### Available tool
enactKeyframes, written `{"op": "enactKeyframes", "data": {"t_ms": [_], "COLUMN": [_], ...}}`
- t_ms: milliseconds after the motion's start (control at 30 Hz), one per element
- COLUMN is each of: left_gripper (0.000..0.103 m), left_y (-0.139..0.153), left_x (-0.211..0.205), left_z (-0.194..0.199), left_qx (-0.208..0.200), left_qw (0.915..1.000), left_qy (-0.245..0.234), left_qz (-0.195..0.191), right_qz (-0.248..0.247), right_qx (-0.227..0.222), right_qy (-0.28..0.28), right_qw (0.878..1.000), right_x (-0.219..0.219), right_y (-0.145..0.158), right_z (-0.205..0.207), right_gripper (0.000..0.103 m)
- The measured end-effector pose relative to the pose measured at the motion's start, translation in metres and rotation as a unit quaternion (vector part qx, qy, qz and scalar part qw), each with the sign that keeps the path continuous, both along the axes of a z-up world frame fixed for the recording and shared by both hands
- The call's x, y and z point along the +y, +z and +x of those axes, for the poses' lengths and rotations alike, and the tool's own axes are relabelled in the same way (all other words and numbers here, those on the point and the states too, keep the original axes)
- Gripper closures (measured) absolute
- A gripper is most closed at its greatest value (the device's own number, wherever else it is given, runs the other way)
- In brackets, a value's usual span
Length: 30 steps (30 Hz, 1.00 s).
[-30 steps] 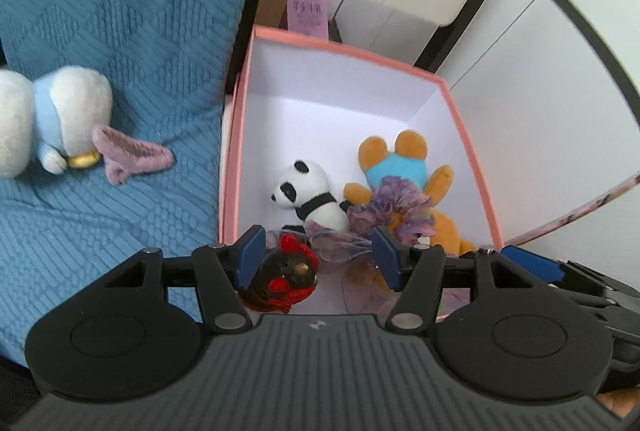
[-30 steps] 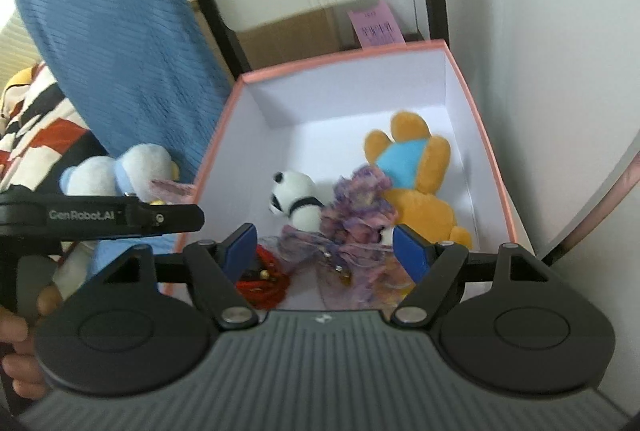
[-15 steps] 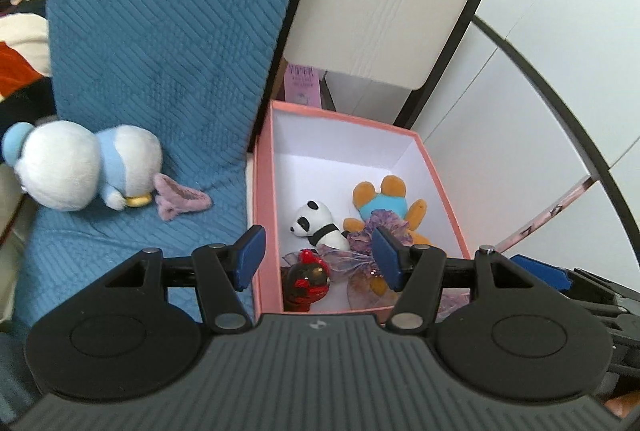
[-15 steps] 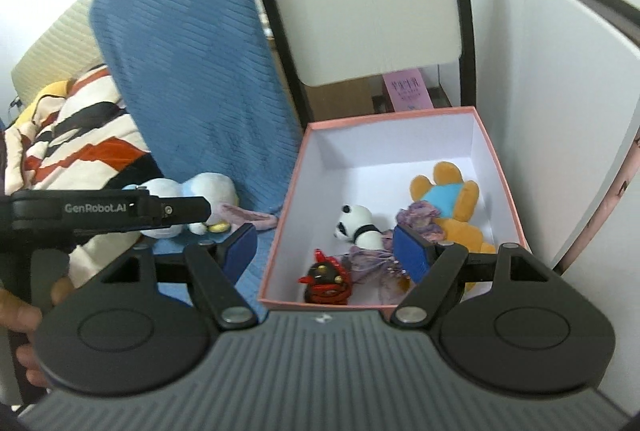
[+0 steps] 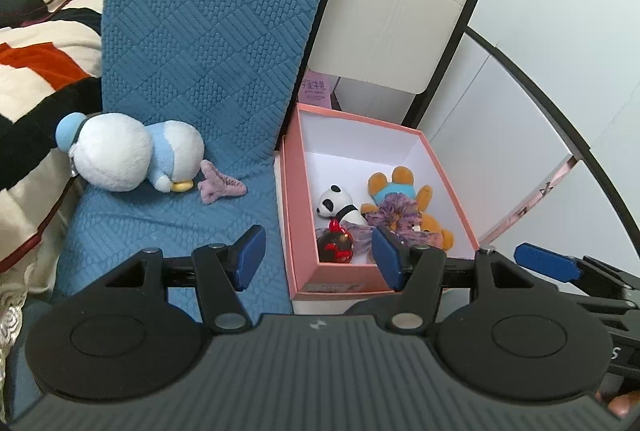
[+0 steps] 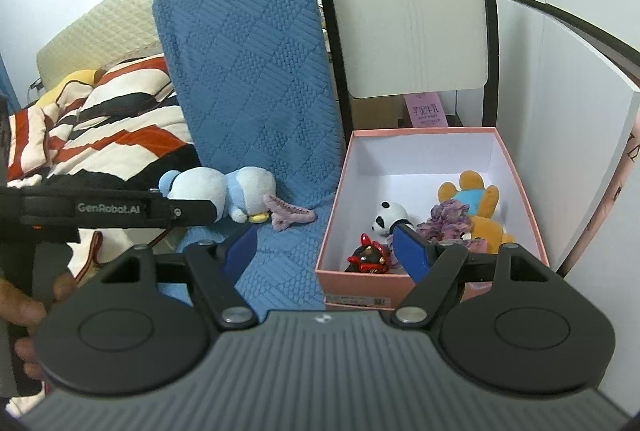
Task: Organize objects
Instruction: 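Move both tools back toward the penguin and pink bunny plushes on the cushion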
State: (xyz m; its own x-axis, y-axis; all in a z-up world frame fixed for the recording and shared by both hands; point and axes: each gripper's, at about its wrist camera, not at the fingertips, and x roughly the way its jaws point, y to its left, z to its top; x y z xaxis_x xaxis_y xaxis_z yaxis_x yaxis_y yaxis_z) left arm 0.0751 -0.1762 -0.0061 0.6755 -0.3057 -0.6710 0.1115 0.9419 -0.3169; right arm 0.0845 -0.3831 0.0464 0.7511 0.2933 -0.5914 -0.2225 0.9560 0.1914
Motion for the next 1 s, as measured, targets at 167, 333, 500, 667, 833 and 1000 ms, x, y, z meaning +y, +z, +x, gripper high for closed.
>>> {"op": "enactKeyframes", "data": {"t_ms": [167, 333, 500, 667, 833, 1000], "left_gripper": [0.038, 0.025, 0.012, 0.008, 0.008, 0.007], "left_y": [0.0, -0.005, -0.018, -0.035, -0.056, -0.088], "left_x": [0.012, 0.025, 0.037, 0.055, 0.072, 0.085], "left_z": [-0.02, -0.033, -0.035, -0.025, -0.005, 0.026], "left_qx": [-0.009, -0.018, -0.014, -0.014, -0.023, -0.018], "left_qw": [1.0, 0.9998, 0.9999, 0.9993, 0.9985, 0.9982], "left_qy": [0.0, -0.003, 0.006, 0.021, 0.042, 0.053], "left_qz": [0.001, -0.006, -0.008, -0.029, -0.027, -0.021], "right_qz": [-0.002, -0.005, 0.003, 0.011, 0.004, 0.003], "right_qx": [-0.005, -0.006, 0.001, 0.012, 0.014, 0.011], "right_qy": [0.005, 0.017, 0.018, 0.022, 0.032, 0.044], "right_qw": [1.0, 1.0, 1.0, 1.0, 0.999, 0.999], "right_x": [0.014, 0.031, 0.044, 0.051, 0.066, 0.085], "right_y": [-0.003, -0.011, -0.023, -0.038, -0.054, -0.073], "right_z": [-0.017, -0.031, -0.033, -0.022, -0.004, 0.021], "right_gripper": [0.026, 0.026, 0.0, 0.0, 0.0, 0.0]}}
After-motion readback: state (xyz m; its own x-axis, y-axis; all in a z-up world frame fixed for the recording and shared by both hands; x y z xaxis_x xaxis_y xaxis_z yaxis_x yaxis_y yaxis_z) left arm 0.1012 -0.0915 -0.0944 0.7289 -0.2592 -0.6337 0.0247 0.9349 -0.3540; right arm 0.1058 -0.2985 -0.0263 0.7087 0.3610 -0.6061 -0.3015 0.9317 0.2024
